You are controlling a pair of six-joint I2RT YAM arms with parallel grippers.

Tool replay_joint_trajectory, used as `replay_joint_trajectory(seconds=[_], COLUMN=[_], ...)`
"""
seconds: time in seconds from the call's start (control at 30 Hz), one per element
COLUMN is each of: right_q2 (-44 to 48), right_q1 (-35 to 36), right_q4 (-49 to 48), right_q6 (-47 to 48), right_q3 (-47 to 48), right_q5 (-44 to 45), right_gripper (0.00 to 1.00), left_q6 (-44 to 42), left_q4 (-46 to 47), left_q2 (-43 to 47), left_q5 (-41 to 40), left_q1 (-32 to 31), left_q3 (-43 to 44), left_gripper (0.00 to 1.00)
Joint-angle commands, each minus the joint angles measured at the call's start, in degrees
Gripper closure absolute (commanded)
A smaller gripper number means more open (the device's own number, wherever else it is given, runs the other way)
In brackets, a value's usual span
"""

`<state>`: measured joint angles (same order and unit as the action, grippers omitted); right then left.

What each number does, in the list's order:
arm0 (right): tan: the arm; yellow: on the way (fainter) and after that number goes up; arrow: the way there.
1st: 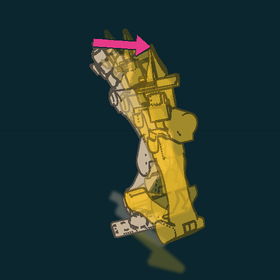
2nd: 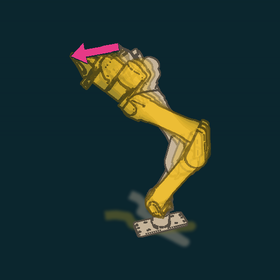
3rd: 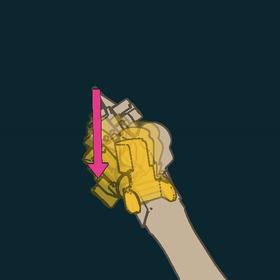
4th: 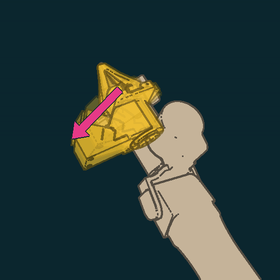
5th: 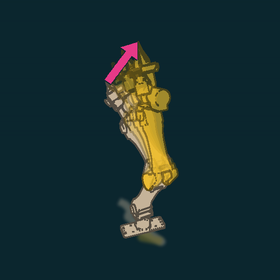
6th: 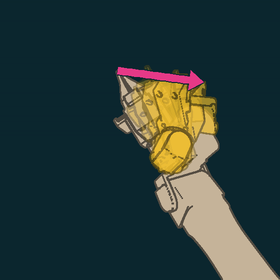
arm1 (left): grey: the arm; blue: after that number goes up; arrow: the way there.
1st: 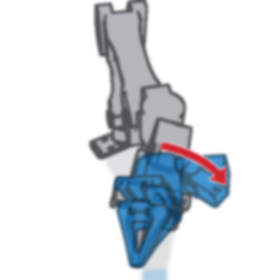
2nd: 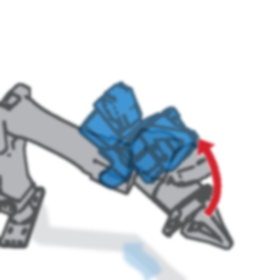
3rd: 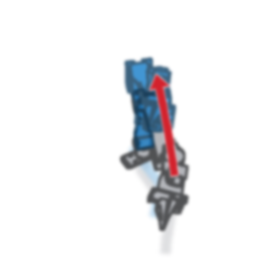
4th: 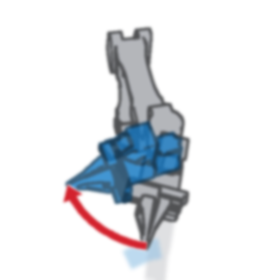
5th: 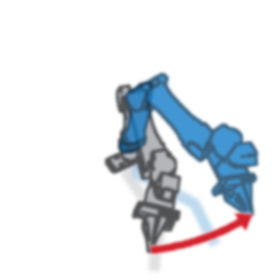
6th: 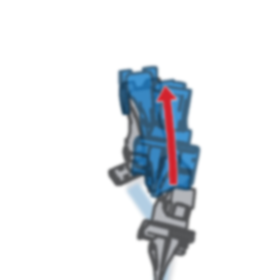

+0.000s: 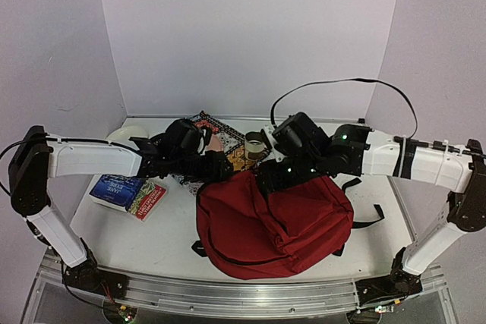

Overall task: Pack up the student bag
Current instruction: Place the student bag at the center of the board, then pick up the second largest pocket of the bag.

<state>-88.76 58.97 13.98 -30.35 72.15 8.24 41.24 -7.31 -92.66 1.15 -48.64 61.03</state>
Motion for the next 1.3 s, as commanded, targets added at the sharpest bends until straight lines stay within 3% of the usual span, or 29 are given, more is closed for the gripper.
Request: replay_joint_trajectory(seconds=[0.0,0.4,0.83,1.17,1.27], right_q2=[-2.7,-17.5,-30.1,-33.5,-32.8], right_q1=[-1.6,-5.7,-8.0,-8.6,-8.7], right_q4=[7.4,10.4,11.1,11.9,12.1], right_q6=[4.3,7.6,7.9,7.8,7.9], right_q3=[7.8,21.7,30.0,31.0,31.0], right_q5=[4.6,4.9,1.8,1.4,1.5], right_gripper=[0.54,0.62,0.64,0.70,0.83], left_q6=[-8.0,-16.2,-16.5,-16.2,-16.1], left_q4=[-4.1,-6.0,-6.1,-6.0,-6.0], left_q2=[-1.9,-9.4,-14.3,-14.8,-14.7], left_q5=[-2.8,3.2,11.9,13.3,13.6], left_q1=[1.0,2.7,2.7,2.7,2.7], left_q3=[5.7,11.3,13.4,13.6,13.6], left_gripper=[0.29,0.30,0.36,0.57,0.64])
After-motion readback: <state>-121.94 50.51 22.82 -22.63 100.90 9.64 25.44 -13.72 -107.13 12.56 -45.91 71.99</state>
